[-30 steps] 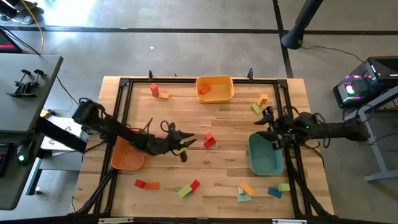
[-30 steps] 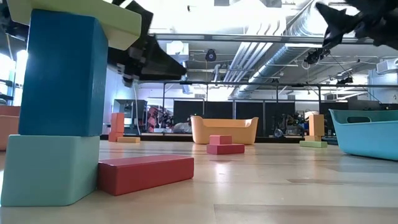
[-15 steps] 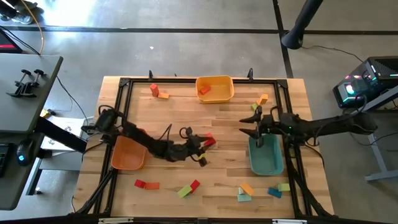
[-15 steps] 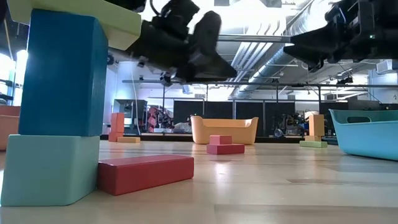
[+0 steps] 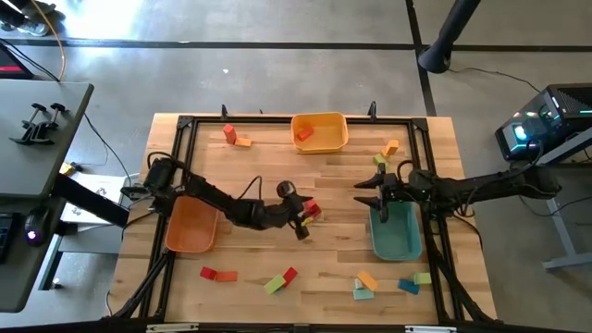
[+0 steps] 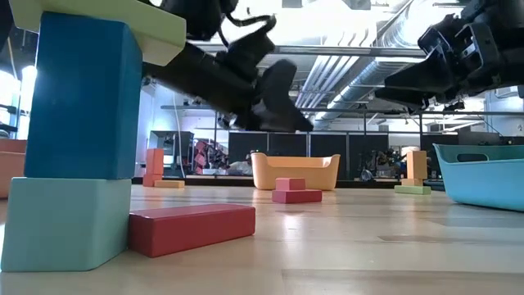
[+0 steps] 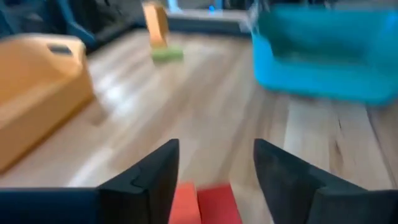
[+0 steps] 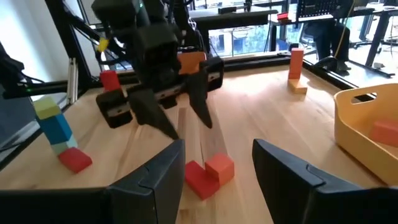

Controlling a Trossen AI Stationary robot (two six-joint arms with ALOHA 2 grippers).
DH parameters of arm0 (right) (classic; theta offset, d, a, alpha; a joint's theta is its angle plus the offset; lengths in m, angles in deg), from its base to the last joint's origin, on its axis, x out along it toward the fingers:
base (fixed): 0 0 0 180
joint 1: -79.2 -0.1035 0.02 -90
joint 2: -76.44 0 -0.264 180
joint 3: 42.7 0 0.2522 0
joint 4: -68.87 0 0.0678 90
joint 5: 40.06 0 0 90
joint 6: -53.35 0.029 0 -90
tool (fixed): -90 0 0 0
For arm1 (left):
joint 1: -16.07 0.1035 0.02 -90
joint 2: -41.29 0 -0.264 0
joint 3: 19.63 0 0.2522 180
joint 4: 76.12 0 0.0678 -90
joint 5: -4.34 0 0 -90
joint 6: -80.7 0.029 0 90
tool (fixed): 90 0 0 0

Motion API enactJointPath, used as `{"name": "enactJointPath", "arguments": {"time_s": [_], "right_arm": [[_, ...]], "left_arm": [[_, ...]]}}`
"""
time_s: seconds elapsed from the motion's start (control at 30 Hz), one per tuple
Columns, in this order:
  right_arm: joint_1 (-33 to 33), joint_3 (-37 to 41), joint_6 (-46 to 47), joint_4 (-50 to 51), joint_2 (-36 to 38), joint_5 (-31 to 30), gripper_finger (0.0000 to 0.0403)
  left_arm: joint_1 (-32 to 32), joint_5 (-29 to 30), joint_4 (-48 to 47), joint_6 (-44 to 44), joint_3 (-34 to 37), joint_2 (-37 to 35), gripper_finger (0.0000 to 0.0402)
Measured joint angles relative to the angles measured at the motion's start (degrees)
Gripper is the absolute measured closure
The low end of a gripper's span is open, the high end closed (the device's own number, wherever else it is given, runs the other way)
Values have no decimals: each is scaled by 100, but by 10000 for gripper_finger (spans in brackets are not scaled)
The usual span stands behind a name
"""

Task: Sort blocks by size
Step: Put the red medium block into the orange bin

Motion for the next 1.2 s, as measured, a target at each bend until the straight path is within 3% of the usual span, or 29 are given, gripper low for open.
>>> {"name": "enactJointPath", "arguments": {"time_s": [0.13, 0.43, 0.8, 1.2], "right_arm": [[0, 0, 137, 6, -1, 0, 219], [0, 0, 523, 266, -1, 33, 219], [0, 0, 645, 253, 6, 31, 219], [0, 0, 645, 293, 6, 28, 219]], "left_arm": [[-256, 25, -663, -131, 2, 2, 177], [-758, 1145, -1137, -1022, 0, 79, 178], [-547, 871, -856, -2127, 2, 747, 178], [-351, 891, -156, -1999, -4, 1169, 178]]}}
